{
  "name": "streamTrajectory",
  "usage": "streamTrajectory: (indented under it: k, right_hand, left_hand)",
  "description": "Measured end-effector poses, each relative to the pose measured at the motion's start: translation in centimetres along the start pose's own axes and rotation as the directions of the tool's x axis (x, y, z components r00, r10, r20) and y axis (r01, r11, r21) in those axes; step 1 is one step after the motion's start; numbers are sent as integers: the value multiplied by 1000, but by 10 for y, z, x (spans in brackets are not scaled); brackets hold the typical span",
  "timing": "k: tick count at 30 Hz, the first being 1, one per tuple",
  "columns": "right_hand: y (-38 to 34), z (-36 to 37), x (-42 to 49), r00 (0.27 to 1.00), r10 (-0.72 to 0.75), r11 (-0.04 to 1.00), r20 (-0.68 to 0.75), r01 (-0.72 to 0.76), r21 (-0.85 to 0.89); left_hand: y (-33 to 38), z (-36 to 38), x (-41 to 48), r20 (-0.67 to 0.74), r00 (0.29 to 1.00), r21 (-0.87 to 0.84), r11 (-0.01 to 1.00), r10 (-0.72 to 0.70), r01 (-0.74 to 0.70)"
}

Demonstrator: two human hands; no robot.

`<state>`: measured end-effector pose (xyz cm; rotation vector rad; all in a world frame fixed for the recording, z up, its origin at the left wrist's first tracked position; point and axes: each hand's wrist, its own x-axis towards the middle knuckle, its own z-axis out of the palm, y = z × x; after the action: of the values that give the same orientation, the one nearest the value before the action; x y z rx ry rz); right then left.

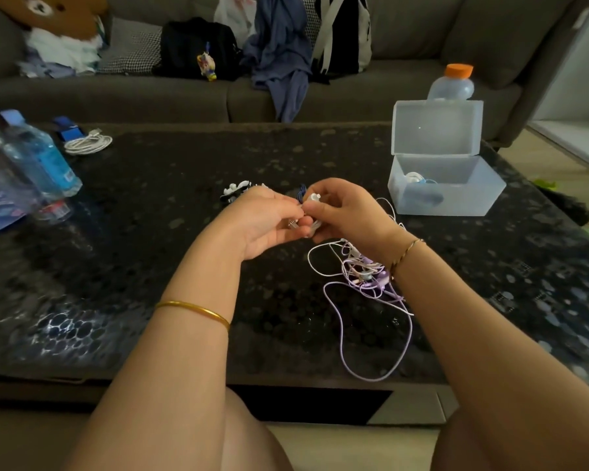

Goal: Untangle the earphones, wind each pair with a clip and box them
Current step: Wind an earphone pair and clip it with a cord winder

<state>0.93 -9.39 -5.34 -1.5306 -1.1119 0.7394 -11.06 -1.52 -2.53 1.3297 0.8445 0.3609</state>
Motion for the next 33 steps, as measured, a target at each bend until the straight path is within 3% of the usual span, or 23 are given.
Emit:
streamTrajectory:
  k: [4,9,14,19,21,23,25,30,33]
  right_hand:
    - [2,3,0,998,26,999,50,-28,33]
    - [10,21,4,997,-3,992,-78,13,126]
    - [18,37,7,993,32,987,-115,-13,158]
    - [19,42,13,984,41,995,-171,-25,99]
    - [19,42,14,983,39,997,-179,-26,74]
    - [19,42,15,983,26,999,-181,-20,38]
    - [19,42,17,984,14,1000,-178,-17,-13]
    - [19,43,19,985,20,998,-174,-30,-57]
    - [19,42,17,986,29,997,-163,-39,-59]
  left_hand:
    - [-7,-3,7,-92,994,140,989,54,-41]
    - [-11,-5,12,-201,964,315,943,172,-102]
    - [-16,-17,14,-185,959,466,879,213,-105]
    - [-20,-41,17,-170,972,359,929,163,-93]
    - [-26,-58,27,-316,924,350,932,217,-99]
    - [-36,-74,38,-521,793,457,888,315,-53]
    - [-48,-83,45,-599,715,561,826,361,52]
    - [-67,-83,64,-396,811,765,644,431,31]
    - [-71,-76,73,-379,823,803,593,424,64]
